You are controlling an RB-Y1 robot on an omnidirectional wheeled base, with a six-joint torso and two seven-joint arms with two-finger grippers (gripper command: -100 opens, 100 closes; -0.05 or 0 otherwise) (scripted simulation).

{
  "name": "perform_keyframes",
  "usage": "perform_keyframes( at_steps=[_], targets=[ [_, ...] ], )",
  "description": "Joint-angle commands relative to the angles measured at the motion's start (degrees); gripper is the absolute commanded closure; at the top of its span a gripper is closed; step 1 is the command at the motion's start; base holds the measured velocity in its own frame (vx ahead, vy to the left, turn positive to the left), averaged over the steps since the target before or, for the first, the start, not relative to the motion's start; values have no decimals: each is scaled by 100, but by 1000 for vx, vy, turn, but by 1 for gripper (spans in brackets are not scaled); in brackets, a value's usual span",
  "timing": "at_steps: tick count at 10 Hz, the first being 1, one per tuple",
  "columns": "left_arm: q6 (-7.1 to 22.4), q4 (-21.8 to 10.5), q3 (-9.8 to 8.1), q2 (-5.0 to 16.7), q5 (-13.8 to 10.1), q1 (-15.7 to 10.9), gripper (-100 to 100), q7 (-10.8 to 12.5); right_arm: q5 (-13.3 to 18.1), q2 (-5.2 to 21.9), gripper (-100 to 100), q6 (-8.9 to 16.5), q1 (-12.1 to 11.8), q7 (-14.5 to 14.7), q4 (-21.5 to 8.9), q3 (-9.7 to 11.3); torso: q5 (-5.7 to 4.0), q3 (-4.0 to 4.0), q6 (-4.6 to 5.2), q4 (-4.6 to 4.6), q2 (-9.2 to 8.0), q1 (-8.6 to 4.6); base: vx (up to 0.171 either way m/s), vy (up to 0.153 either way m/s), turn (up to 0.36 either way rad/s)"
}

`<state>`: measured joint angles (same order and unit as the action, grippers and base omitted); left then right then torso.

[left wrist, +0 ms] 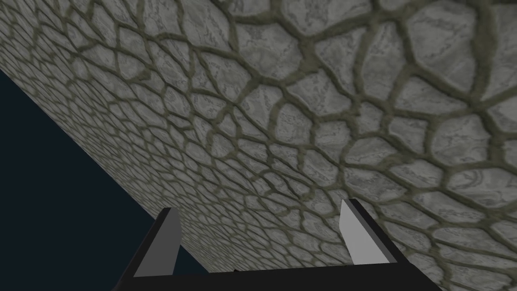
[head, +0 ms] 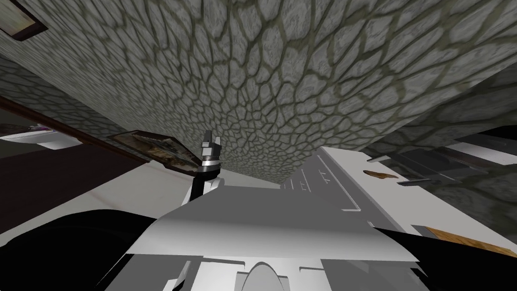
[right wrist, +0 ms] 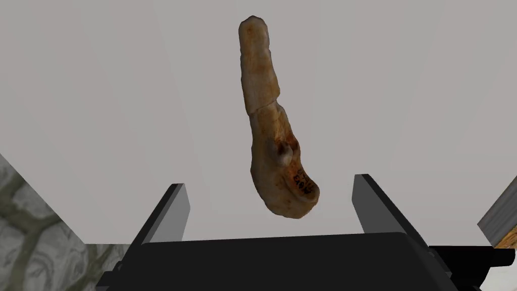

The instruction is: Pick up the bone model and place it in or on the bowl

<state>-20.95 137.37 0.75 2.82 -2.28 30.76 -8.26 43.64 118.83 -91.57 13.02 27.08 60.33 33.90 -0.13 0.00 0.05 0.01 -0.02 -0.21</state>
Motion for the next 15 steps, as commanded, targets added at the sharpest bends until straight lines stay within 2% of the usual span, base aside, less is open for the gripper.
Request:
perform_keyframes(
  at_steps=[1,2,3,4,8,9,10,11,12,13,14,15],
  targets=[
    [0,0,0,0,0,0,0,0,74,-154,-100,174,-81,21,-23,18,0,0,0,0,0,0,-7,28,49],
    [0,0,1,-1,0,0,0,0,105,-219,-100,249,-115,29,-33,26,5,0,-2,1,-1,24,-7,63,52],
    [0,0,1,-1,0,0,0,0,16,-118,-100,232,-76,12,51,91,10,0,-2,0,-1,39,-2,29,4],
    [0,0,1,-1,0,0,0,0,21,-128,100,254,-81,13,50,91,12,-1,0,-1,-1,35,-1,4,-12],
    [0,0,0,0,0,0,0,0,20,-123,100,260,-75,20,49,85,4,6,1,5,7,19,0,0,0],
    [0,0,0,0,0,0,0,0,20,-123,0,261,-74,21,49,84,3,6,2,6,7,19,0,0,0],
    [0,0,0,0,0,0,0,0,42,-88,100,100,-46,12,-13,10,3,7,2,6,7,18,1,-26,-41],
    [0,0,0,0,0,0,0,0,11,-22,100,25,-12,3,-3,3,4,5,6,5,6,11,9,-47,-53],
    [0,0,0,0,0,0,0,0,72,-83,100,57,-30,-7,-32,-54,3,5,7,5,6,4,6,-23,-9],
    [0,0,0,0,0,0,0,0,78,-76,0,21,-26,-11,-43,-69,-2,8,4,8,7,7,0,0,0],
    [0,0,0,0,0,0,0,0,-74,-144,100,193,58,46,-31,-224,0,8,4,8,8,12,-43,3,-19],
    [0,0,0,0,0,-1,0,0,-129,-178,100,215,86,65,-32,-283,3,6,-3,7,2,20,-73,15,9]
  ],
)
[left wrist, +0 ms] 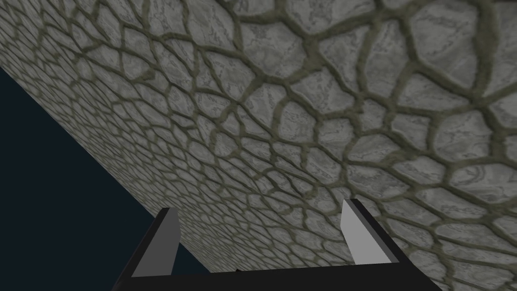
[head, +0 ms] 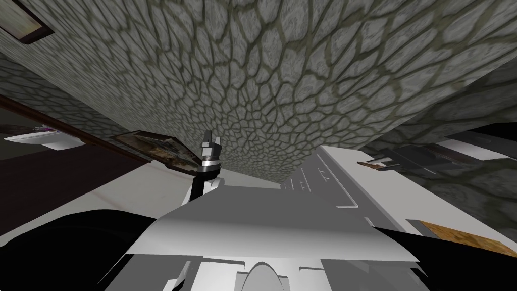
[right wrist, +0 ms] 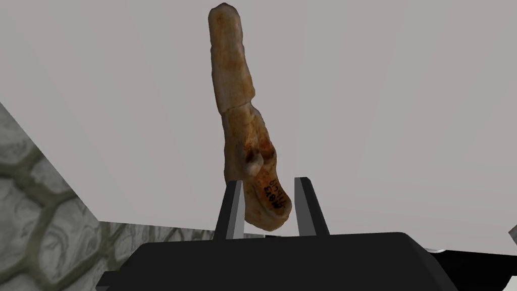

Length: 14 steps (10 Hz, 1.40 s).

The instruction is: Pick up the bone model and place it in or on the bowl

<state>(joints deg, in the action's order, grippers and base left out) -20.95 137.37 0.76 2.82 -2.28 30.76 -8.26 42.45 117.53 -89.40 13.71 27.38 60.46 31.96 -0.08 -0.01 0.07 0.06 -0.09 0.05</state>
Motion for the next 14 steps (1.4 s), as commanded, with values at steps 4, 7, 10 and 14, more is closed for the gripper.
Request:
perform_keyframes(
  at_steps=[4,7,10,14],
  targets=[
    [0,0,0,0,0,0,0,0,-360,-296,100,70,197,144,-90,-486,3,-11,5,-5,-17,6,-83,18,-20],
    [0,0,0,0,0,0,0,0,-513,-400,100,95,277,188,-115,-663,3,-2,2,-1,-2,5,-42,13,-15],
    [0,0,0,0,0,0,0,0,-725,-518,100,127,387,250,-139,-902,5,-4,3,-3,-6,6,-48,9,-25],
    [0,0,0,0,0,0,0,0,-1115,-284,100,292,544,330,31,-1089,3,-10,7,-6,-13,2,-72,10,-65]
  ],
)
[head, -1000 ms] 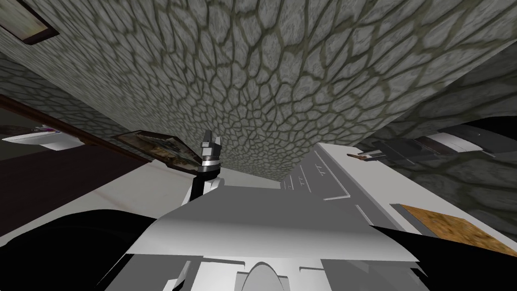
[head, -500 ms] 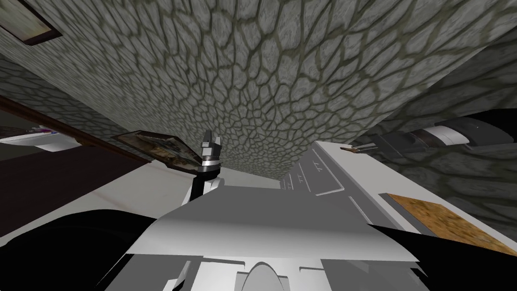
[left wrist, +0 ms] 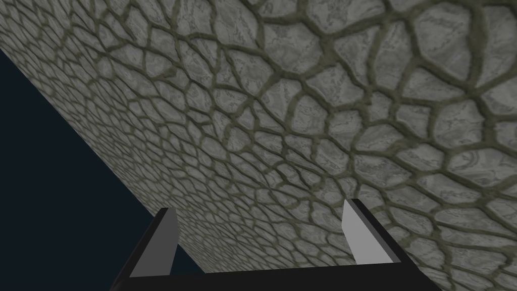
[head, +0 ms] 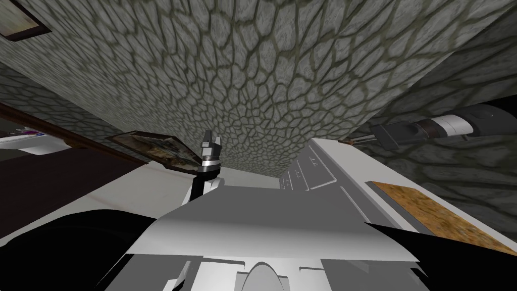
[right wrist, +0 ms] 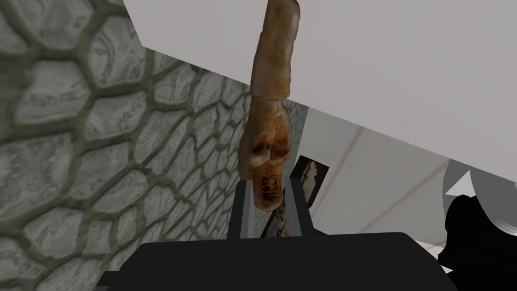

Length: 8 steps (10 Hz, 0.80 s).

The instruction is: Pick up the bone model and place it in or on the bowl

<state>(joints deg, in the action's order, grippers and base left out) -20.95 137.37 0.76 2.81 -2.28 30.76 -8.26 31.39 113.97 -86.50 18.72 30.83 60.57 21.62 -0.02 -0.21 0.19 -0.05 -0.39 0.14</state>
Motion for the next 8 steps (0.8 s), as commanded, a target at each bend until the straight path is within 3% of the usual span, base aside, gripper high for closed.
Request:
perform_keyframes(
  at_steps=[1,2,4,8],
  targets=[
    [0,0,0,0,0,0,0,0,-42,179,100,25,47,-17,76,-18,0,0,0,0,0,0,-155,-11,-110],
    [0,0,0,0,0,-1,0,0,-71,304,100,48,49,-22,141,32,-3,-14,2,-6,-23,-11,-152,-17,-69],
    [0,-1,0,0,0,-1,0,0,-71,304,100,48,49,-22,141,32,-5,-11,0,-5,-14,-11,-49,6,-9],
    [0,0,0,0,0,-1,0,0,-170,946,100,122,30,-65,475,349,-3,-8,0,-4,-12,-5,-92,14,-60]
  ],
)
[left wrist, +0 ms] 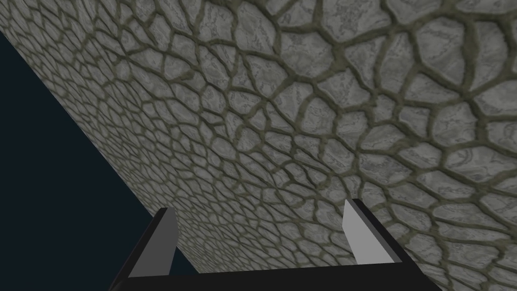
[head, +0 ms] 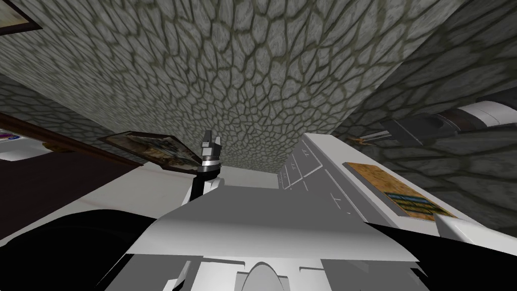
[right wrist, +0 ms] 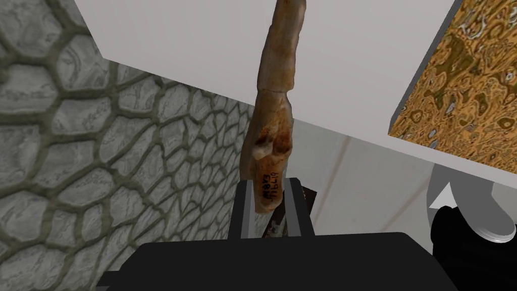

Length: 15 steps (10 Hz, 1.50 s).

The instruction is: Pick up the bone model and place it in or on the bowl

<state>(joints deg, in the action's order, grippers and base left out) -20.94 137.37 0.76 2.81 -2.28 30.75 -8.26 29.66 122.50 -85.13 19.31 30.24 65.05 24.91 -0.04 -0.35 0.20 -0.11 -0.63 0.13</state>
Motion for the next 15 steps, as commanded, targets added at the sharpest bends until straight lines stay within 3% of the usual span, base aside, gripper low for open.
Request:
perform_keyframes(
  at_steps=[1,3,4,8,12,13,15],
  targets=[
    [0,0,0,0,0,0,0,0,-20,286,100,-10,-37,-22,126,121,0,0,0,0,0,0,-149,24,-80],
    [0,0,0,0,0,0,0,0,-64,667,100,-30,-54,-58,333,337,2,-12,2,-6,-18,5,-157,24,-65],
    [0,0,0,0,0,0,0,0,-64,709,100,-30,-54,-58,333,337,2,-14,3,-7,-21,3,-111,12,-31],
    [0,0,0,0,0,0,0,0,-131,1311,100,-166,-79,-116,638,663,3,2,-4,0,5,5,-103,14,-38],
    [0,0,0,0,0,0,0,0,-217,1933,100,-656,-103,-188,956,1006,5,-5,-1,-2,-7,17,-125,23,-47],
    [0,0,0,0,0,0,0,0,-217,1933,100,-688,-103,-188,956,1006,7,-3,-2,-2,-2,14,-66,6,-8],
    [0,0,0,0,0,1,0,0,-250,2119,100,-1087,-110,-214,1051,1111,3,17,-6,8,29,9,-54,18,-15]
  ],
)
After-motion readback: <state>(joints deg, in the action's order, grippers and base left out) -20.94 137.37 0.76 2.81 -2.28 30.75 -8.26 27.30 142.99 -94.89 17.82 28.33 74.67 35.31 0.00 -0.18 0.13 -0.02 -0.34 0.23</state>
